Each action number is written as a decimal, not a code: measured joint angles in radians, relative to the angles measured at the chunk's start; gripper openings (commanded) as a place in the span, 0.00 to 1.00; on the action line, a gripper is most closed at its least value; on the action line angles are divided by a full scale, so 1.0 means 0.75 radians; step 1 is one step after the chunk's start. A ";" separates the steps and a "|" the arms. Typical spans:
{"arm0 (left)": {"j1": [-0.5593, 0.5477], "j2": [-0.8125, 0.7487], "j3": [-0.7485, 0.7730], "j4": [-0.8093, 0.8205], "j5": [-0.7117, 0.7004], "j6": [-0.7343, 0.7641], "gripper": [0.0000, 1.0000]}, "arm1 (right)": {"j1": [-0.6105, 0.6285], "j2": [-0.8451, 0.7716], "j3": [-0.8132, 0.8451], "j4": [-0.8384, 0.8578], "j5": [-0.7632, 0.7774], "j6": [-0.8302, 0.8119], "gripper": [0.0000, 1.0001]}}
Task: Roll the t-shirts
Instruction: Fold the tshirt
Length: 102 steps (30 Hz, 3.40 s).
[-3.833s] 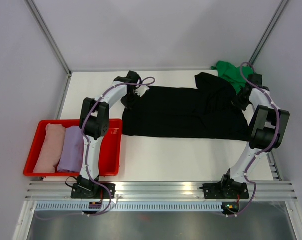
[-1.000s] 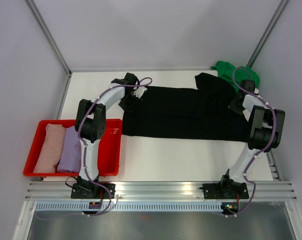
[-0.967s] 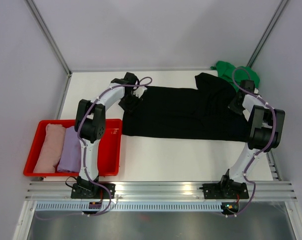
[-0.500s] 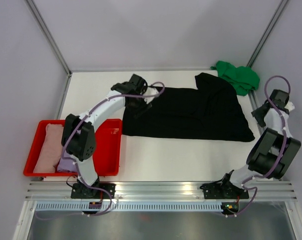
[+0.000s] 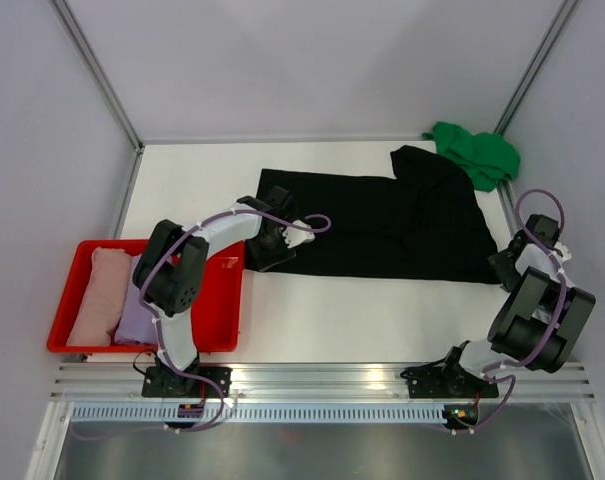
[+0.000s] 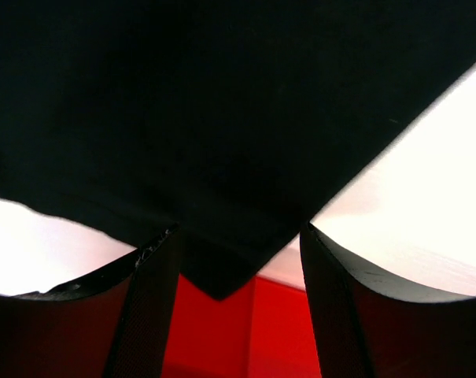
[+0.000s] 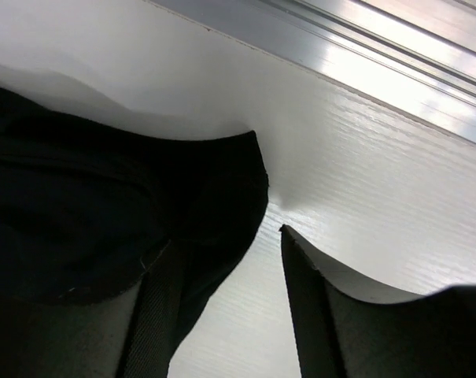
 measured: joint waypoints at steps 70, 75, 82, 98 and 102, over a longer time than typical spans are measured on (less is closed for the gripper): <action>0.243 0.245 0.610 -0.282 0.090 -0.403 0.77 | 0.468 0.396 1.107 -0.187 0.054 -0.461 0.70; 0.318 0.356 0.671 -0.311 0.074 -0.428 0.77 | 0.468 0.772 1.355 -0.269 -0.067 -0.550 0.67; 0.370 0.450 0.731 -0.316 0.052 -0.429 0.71 | 0.492 1.172 1.681 -0.379 -0.130 -0.579 0.69; 0.402 0.612 0.866 -0.385 0.187 -0.483 0.54 | 0.521 1.346 1.784 -0.395 -0.258 -0.542 0.51; 0.401 0.626 0.885 -0.385 0.246 -0.493 0.36 | 0.518 1.325 1.735 -0.350 -0.274 -0.528 0.43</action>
